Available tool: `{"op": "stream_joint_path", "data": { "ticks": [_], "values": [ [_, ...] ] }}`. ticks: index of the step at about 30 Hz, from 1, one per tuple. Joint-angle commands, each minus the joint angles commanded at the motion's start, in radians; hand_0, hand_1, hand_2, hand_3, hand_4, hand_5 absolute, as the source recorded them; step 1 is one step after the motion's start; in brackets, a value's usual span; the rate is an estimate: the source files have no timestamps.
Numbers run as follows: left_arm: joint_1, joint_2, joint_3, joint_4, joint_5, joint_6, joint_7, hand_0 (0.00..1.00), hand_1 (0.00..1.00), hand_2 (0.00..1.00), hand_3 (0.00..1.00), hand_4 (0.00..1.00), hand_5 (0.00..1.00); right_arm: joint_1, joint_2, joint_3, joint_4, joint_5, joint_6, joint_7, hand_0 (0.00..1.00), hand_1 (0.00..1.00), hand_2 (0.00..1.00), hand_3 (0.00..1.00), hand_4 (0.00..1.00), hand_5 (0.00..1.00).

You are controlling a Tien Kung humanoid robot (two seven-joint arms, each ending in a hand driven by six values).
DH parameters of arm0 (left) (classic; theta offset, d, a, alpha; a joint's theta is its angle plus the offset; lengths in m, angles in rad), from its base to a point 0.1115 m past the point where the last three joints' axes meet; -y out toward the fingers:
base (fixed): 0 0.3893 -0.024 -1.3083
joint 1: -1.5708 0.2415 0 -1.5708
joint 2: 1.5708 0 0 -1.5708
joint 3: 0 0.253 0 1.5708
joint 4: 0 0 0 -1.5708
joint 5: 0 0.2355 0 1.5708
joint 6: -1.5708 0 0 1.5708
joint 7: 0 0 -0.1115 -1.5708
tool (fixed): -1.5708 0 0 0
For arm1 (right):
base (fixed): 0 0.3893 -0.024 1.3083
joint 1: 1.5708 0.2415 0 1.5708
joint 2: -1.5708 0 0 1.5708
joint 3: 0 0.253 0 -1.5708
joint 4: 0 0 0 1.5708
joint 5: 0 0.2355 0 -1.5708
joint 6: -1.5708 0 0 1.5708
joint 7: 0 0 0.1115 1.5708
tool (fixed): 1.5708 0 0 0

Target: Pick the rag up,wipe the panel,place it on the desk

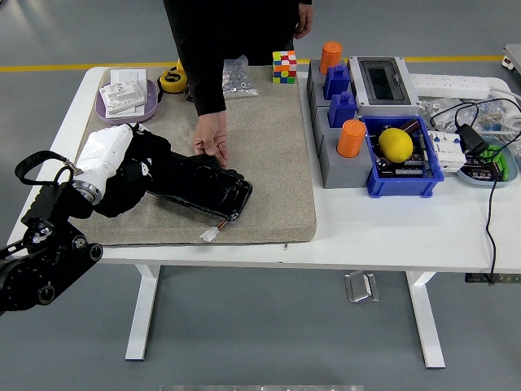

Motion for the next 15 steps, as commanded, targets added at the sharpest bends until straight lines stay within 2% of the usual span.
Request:
{"op": "stream_joint_path", "data": {
  "ticks": [15],
  "values": [
    [0.004, 0.003, 0.005, 0.007, -0.001, 0.003, 0.002, 0.229, 0.327, 0.456, 0.298, 0.175, 0.002, 0.001, -0.002, -0.002, 0.0, 0.003, 0.001, -0.001, 0.72, 0.628, 0.67, 0.584, 0.976, 0.552]
  ]
}}
